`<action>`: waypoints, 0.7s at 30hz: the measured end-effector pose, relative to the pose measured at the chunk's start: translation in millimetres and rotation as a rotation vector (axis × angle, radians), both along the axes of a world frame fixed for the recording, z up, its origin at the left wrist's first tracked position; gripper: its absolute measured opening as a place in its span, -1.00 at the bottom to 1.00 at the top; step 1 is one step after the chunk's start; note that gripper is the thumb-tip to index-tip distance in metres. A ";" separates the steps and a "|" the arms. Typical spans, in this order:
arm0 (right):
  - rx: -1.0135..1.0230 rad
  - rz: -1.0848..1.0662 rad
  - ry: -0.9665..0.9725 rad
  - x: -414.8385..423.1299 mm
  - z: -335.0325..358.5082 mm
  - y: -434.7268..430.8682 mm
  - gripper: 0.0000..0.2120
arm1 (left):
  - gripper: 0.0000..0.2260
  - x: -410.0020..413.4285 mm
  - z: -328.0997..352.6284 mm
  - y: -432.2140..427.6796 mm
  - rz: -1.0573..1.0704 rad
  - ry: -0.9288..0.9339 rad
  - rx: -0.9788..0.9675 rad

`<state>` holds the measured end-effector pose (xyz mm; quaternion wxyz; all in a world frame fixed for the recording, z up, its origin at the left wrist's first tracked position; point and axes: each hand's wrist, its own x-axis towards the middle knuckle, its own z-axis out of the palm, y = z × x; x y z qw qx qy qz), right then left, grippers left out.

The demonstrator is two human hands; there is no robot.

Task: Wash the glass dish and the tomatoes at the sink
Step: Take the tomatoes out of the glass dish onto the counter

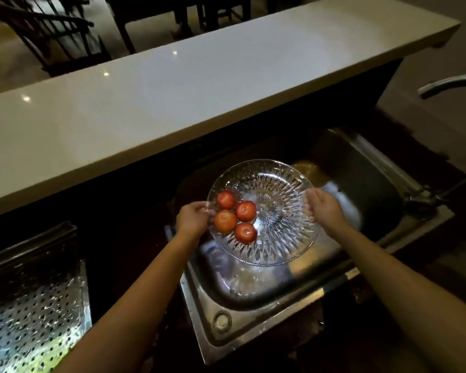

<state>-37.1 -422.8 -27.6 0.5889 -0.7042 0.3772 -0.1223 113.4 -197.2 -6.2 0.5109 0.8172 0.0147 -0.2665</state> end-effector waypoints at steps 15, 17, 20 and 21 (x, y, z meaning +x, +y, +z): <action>-0.144 0.197 0.364 24.3 -91.2 -106.1 -0.70 | -0.81 0.6 -98.3 -88.3 0.080 0.109 0.184; -0.163 0.223 0.413 28.5 -107.8 -112.5 -0.67 | -0.80 0.7 -114.3 -92.4 0.073 0.100 0.233; -0.173 0.283 0.510 34.5 -129.2 -120.3 -0.67 | -0.81 2.1 -133.8 -96.5 0.065 0.078 0.307; -0.168 0.291 0.538 36.4 -136.6 -121.7 -0.67 | -0.81 2.4 -139.2 -97.2 0.071 0.086 0.321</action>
